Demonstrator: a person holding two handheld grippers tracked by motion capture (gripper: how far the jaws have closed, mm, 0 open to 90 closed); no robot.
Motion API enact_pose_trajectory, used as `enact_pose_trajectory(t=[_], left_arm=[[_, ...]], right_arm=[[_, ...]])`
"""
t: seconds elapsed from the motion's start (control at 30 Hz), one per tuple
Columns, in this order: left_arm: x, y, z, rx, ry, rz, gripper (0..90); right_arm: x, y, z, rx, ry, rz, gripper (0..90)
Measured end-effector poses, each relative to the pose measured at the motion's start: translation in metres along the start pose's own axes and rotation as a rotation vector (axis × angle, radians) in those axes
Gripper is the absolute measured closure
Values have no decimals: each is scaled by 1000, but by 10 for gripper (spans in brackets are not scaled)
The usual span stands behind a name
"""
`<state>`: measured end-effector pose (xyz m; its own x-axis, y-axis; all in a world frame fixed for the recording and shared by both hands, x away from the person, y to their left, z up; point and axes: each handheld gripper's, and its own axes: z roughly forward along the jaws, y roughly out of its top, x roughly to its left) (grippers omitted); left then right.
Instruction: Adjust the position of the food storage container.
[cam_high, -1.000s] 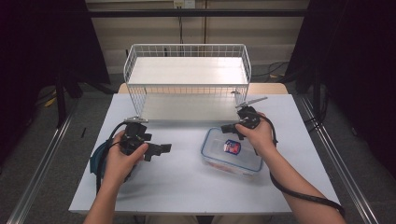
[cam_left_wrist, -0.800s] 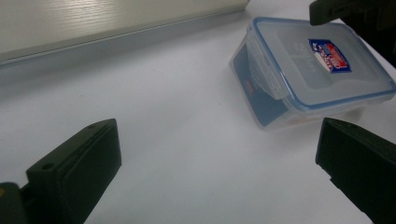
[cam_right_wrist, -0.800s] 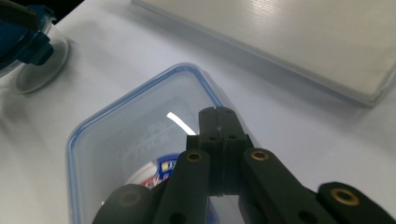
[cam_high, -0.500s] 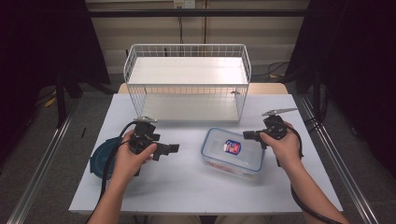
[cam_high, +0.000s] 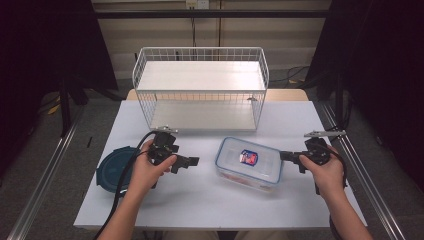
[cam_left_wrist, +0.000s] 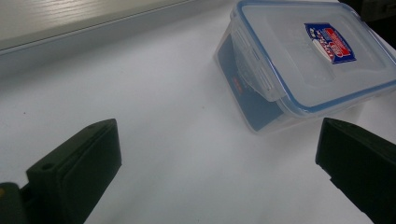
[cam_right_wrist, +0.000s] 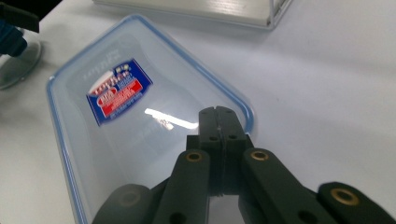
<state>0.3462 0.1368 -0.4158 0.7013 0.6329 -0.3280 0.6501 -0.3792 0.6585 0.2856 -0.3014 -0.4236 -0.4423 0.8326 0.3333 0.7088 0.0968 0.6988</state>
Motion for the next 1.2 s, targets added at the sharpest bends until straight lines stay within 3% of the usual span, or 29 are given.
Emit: enact_pose_trajectory(t=[0.2,0.5,0.67,0.87,1.0,1.2], left_arm=[[0,0,-1,10,7,7,1],[-1,0,0,15,3,11,1],[-1,-1,1,12,4,7,1],[-1,-1,1,13,9,4,1],[0,-1,3,13,13,-3,1],[2,-1,0,20,24,5,1]], right_arm=[[-1,-8,-8,15,-25,-3,900],[-3,-23,-7,57,-26,23,900],[-3,-23,-6,81,-46,11,900],[-4,-24,-1,95,-69,12,900],[-4,-26,7,112,-45,16,900],[-1,-20,20,87,-43,15,900]])
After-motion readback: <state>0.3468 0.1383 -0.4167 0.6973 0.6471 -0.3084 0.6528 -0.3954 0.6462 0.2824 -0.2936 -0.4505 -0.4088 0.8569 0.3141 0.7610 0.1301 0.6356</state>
